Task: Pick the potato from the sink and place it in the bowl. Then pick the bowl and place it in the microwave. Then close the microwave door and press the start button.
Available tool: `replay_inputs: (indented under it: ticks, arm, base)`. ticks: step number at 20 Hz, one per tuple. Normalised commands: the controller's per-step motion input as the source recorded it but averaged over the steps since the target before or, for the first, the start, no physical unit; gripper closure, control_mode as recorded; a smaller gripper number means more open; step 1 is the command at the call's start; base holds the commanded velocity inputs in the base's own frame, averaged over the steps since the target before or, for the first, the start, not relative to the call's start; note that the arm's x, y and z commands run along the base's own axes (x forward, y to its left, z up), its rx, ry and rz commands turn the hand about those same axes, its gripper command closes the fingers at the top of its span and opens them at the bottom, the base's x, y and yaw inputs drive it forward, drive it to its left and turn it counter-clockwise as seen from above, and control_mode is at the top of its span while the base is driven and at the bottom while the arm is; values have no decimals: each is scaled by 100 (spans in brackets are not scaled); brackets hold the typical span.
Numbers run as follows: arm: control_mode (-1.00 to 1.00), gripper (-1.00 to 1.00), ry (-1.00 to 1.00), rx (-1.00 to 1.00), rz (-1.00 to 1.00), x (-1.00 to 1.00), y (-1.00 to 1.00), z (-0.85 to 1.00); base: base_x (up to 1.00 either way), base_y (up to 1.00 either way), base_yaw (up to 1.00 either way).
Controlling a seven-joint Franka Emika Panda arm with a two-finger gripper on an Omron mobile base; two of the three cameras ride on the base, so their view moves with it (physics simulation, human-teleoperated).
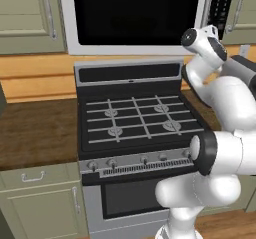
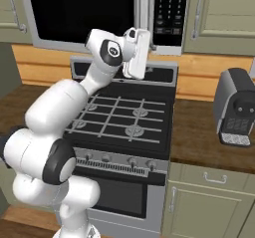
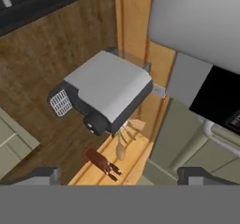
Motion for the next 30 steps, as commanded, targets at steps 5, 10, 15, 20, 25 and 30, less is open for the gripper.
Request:
replay_inputs:
  ticks: [5, 10, 15, 20, 25, 30]
  arm:
    - [-100, -100, 0, -13, -4, 100, 24, -12]
    - [-100, -100, 0, -16, -5, 82, 32, -7]
    - [-100, -100, -1, 1, 0, -37, 32, 35]
    - [-100, -100, -2, 22, 4, -100, 14, 83]
    - [-100, -100, -1, 53, 21, -94, -26, 46]
    - [-100, -100, -19, 40, 52, -18, -10, 1]
  base:
    - [0, 0, 0]
    - [0, 0, 0]
    - [0, 0, 0]
    - [0, 0, 0]
    - [0, 0, 0]
    - [0, 0, 0]
